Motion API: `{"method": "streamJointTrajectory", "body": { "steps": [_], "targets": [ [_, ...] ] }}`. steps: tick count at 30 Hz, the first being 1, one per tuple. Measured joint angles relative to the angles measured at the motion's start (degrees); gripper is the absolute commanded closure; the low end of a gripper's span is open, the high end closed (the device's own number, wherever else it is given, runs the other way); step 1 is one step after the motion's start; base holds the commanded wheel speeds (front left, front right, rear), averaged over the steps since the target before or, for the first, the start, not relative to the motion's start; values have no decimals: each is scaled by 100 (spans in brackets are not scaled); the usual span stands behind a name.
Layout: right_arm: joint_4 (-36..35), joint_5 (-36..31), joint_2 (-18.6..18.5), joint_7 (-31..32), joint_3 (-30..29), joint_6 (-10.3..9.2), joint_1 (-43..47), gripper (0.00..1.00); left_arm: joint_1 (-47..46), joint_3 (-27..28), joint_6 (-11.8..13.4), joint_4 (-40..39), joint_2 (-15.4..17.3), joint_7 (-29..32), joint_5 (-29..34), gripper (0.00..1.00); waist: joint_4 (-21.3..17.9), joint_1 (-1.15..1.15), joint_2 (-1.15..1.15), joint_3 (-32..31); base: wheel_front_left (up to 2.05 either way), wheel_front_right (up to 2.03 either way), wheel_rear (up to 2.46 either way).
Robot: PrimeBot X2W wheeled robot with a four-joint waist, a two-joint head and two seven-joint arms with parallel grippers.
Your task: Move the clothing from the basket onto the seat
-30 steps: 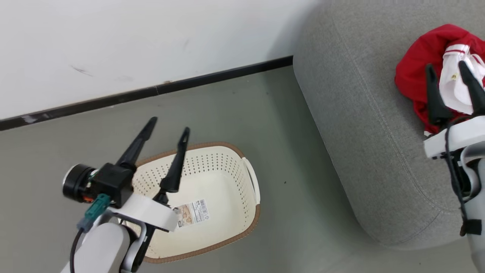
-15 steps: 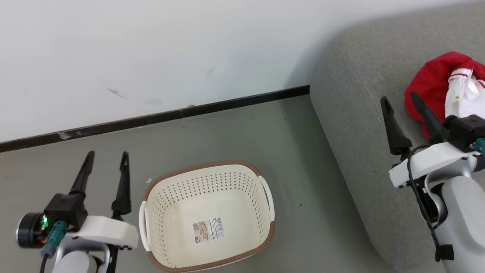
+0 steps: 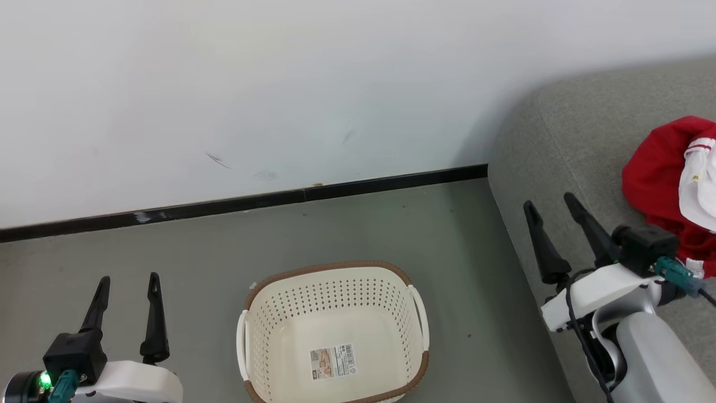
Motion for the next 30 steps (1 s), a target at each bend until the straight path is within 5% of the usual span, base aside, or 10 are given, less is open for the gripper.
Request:
{"method": "streamJointTrajectory", "body": {
  "steps": [30],
  "targets": [
    [-506, -454, 401, 0, -341, 0, 1752, 0, 677, -48, -55, 26, -145, -5, 3, 0, 539, 0, 0, -762, 0, 0, 0]
  ]
}}
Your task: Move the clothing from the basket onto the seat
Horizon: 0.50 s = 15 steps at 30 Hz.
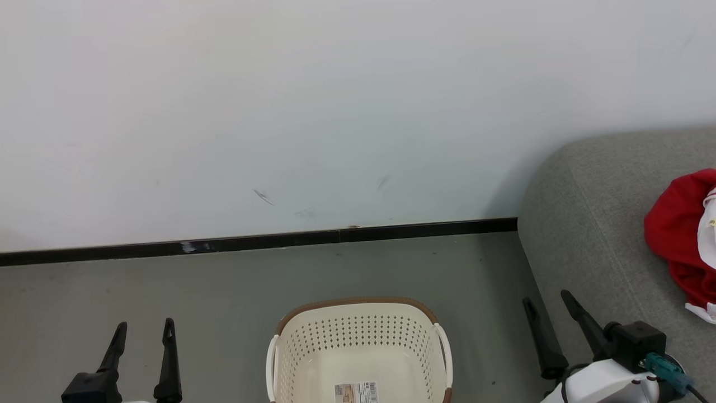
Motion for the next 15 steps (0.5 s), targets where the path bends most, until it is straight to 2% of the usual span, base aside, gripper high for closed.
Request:
{"method": "streamJointTrajectory", "body": {
  "steps": [15],
  "targets": [
    [-279, -110, 70, 0, -27, 0, 270, 0, 93, 20, -8, 10, -7, 0, 0, 0, 109, 0, 0, -93, 0, 0, 0]
  ]
}}
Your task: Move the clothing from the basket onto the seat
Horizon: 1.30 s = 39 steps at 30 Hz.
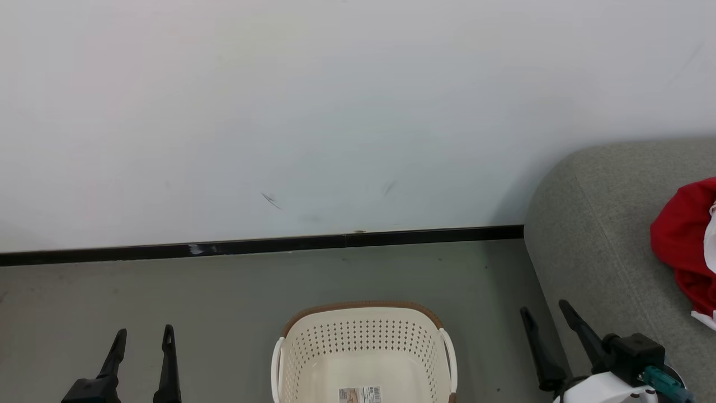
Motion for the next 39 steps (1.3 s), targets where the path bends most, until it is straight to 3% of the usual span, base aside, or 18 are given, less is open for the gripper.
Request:
{"method": "streamJointTrajectory", "body": {
  "steps": [6, 7, 13, 19, 31, 35, 39],
  "targets": [
    [-86, -3, 4, 0, 12, 0, 63, 0, 3, 10, -1, 3, 1, 0, 0, 0, 24, 0, 0, -24, 0, 0, 0],
    [-101, -5, 5, 0, 15, 0, 75, 100, 4, 14, 0, 3, 1, 0, 0, 100, 29, 0, 0, -28, 0, 0, 0],
    [211, 13, 71, 5, 51, 1, 320, 100, 157, -90, 1, 286, -268, 18, -5, 100, 31, 0, 0, -29, 0, 0, 0],
    [201, 304, 73, 7, 65, 1, 337, 100, 163, -11, -100, 297, -301, 121, -334, 100, 28, 0, 0, -20, 0, 0, 0],
    [141, 1577, 73, 174, 30, 0, 333, 100, 142, 199, -322, 330, -400, 371, -1203, 100, 15, 4, 0, 33, 0, 0, 0],
    [143, 1915, 73, 230, -9, 0, 315, 100, 135, 247, -402, 336, -447, 444, -1421, 100, 12, 14, 0, 49, 0, 0, 0],
    [143, 2326, 73, 356, -56, 0, 281, 100, 118, 343, -504, 348, -487, 527, -1744, 100, 4, 38, 0, 69, 0, 0, 0]
  ]
}}
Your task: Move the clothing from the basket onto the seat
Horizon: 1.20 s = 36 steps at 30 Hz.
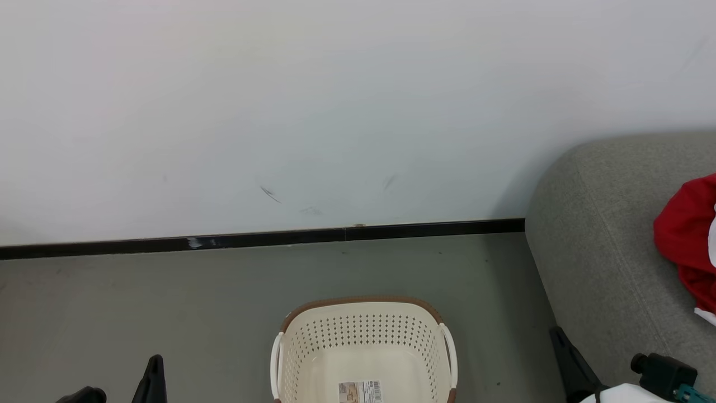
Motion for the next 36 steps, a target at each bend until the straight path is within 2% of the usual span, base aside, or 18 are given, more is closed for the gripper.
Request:
{"method": "streamJointTrajectory", "body": {
  "steps": [1, 6, 11, 19, 36],
  "targets": [
    [0, 0, 0, 0, 0, 0, 0, 100, 0, 0, 0, 0, 0, 0, 0, 100, 0, 0, 0, 0, 0, 0, 0],
    [5, 535, -7, 111, -75, 0, -27, 100, -27, 100, -130, 20, -48, 149, -397, 100, -7, 32, 0, 5, 0, 0, 0],
    [16, 984, -20, 224, -115, 0, -53, 100, -43, 193, -253, 38, -89, 248, -731, 100, -12, 53, 0, 2, 0, 0, 0],
    [59, 1804, -62, 419, -175, 0, -149, 100, -130, 350, -422, 92, -191, 449, -1312, 100, -22, 62, 0, 15, 0, 0, 0],
    [192, 3331, -136, 753, -313, 0, -402, 100, -352, 644, -805, 241, -358, 771, -2441, 100, -39, -14, 0, 146, 0, 0, 0]
  ]
}}
